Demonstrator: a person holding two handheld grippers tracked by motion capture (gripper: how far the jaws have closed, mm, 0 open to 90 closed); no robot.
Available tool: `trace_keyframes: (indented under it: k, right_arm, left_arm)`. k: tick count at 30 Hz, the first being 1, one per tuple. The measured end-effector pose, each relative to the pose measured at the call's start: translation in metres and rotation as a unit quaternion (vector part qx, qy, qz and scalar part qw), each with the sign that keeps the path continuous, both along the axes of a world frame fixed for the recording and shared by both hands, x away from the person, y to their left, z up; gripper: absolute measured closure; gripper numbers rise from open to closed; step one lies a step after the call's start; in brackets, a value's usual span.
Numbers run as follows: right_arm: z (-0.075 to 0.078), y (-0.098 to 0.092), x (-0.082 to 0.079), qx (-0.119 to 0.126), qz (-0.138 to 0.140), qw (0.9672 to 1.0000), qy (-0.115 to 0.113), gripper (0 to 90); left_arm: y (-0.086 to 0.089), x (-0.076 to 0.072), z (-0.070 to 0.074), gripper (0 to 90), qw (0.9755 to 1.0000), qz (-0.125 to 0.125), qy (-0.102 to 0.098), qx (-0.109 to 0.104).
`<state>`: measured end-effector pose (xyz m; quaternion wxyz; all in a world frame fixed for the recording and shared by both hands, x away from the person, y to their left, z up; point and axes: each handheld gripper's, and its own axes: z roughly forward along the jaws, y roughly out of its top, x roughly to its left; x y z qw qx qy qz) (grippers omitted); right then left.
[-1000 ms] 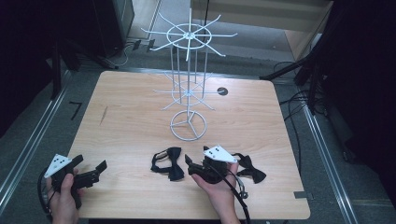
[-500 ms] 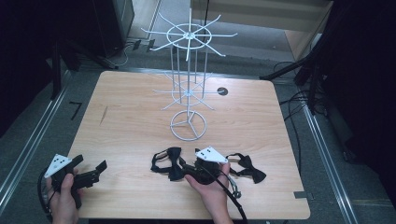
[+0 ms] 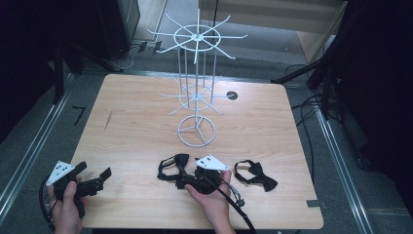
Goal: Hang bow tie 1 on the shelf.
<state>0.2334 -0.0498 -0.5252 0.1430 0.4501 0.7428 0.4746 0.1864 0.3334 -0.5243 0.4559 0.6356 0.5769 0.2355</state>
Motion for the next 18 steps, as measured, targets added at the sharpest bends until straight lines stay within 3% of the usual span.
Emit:
trace_keyframes:
  k: [8,15,18]
  right_arm:
    - [-0.01,0.011,0.0,-0.006,0.013,0.9997,0.022,39.2]
    - [-0.017,0.019,-0.002,-0.028,0.013,0.9991,0.03,43.0]
    - [-0.017,0.02,-0.003,-0.038,0.014,0.9986,0.034,53.7]
  left_arm:
    - [0.0,0.0,0.0,0.0,1.0,0.0,0.0,0.0]
    - [0.0,0.0,0.0,0.0,1.0,0.0,0.001,0.0]
    - [0.0,0.0,0.0,0.0,1.0,0.0,0.001,0.0]
